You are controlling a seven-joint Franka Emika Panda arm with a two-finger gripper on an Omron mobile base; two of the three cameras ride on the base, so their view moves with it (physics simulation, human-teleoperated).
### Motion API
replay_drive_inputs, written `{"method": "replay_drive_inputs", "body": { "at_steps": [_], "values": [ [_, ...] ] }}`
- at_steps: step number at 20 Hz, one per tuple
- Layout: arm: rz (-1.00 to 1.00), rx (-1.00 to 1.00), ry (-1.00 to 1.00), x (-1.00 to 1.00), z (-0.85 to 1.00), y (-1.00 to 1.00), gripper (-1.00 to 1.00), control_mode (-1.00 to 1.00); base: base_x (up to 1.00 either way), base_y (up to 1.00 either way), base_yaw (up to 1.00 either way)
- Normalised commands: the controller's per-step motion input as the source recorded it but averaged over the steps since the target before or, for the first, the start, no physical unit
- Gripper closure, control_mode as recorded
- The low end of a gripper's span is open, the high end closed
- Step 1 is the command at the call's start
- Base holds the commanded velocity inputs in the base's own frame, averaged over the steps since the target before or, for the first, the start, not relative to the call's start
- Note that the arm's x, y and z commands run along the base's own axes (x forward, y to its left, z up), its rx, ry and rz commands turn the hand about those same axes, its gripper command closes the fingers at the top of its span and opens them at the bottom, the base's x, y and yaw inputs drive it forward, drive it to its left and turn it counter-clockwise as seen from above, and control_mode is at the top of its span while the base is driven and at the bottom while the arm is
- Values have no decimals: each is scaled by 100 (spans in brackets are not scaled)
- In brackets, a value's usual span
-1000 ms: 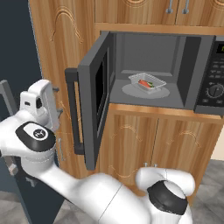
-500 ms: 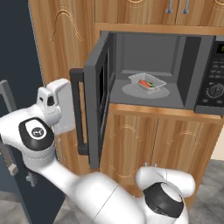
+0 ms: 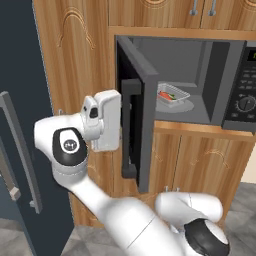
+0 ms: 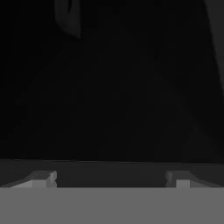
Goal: Place the tupperware containing the fish and sweet potato meal in the microwave. Close the microwave door and press the start button to reheat the meal.
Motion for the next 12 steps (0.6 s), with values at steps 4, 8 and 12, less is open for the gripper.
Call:
{"method": "replay_drive_inputs", "body": {
  "at_steps": [4,8,12],
  "values": [
    [-19,5,0,-5,0,-100,-100,-100,0,0,0],
    [-12,6,0,0,0,-100,-100,-100,0,0,0],
    [-1,7,0,1,0,-100,-100,-100,0,0,0]
  ]
}}
